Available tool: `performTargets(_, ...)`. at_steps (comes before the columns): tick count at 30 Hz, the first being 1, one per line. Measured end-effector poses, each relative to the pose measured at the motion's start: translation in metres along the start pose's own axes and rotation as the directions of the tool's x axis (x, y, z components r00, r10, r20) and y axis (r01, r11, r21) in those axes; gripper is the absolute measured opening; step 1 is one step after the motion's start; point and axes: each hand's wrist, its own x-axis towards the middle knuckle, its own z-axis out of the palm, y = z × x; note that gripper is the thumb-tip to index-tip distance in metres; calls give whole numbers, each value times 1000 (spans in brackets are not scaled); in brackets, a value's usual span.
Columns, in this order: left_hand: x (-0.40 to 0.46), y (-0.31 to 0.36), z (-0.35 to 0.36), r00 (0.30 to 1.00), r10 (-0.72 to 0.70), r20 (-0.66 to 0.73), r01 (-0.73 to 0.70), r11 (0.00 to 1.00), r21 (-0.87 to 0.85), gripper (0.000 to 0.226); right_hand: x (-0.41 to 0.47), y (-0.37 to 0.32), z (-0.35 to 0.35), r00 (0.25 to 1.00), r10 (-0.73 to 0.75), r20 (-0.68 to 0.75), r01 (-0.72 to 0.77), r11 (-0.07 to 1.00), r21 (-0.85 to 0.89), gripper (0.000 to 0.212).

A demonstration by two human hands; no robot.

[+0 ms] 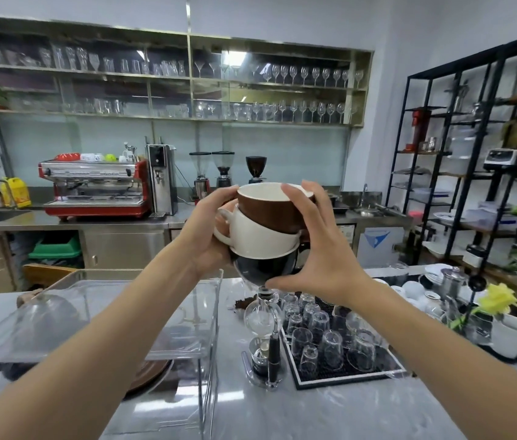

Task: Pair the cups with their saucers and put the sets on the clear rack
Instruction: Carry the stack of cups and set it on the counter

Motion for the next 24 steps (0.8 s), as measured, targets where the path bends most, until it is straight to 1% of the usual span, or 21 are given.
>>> performTargets(2,4,-13,13,1000,-21,-9,21,1000,-6,37,-12,12,-8,1000,6,8,-6,1000,-5,124)
performTargets(8,5,-58,38,994,-46,-102,54,996,77,40,-53,44,-11,999,41,11,-41,999,11,128)
performTargets(11,0,-85,43,987,-58,-153,69,995,74,42,-78,61,0,998,45,41,-47,997,64,127)
performTargets(13,-3,-102,41,978,-77,-194,90,994,61,46,-93,69,9,997,60,57,-65,992,104,126)
performTargets(16,-8,-132,35,961,-108,-255,120,992,31,48,-119,78,24,996,58,71,-66,992,109,123)
performTargets(18,-13,-153,28,952,-123,-279,123,992,-18,49,-138,83,35,994,70,90,-81,988,130,122)
performTargets(20,-18,-173,22,941,-144,-305,131,989,-64,50,-155,86,45,988,86,129,-106,981,164,123)
performTargets(24,-31,-206,10,913,-192,-361,168,981,-97,50,-183,93,68,981,79,175,-113,975,192,125)
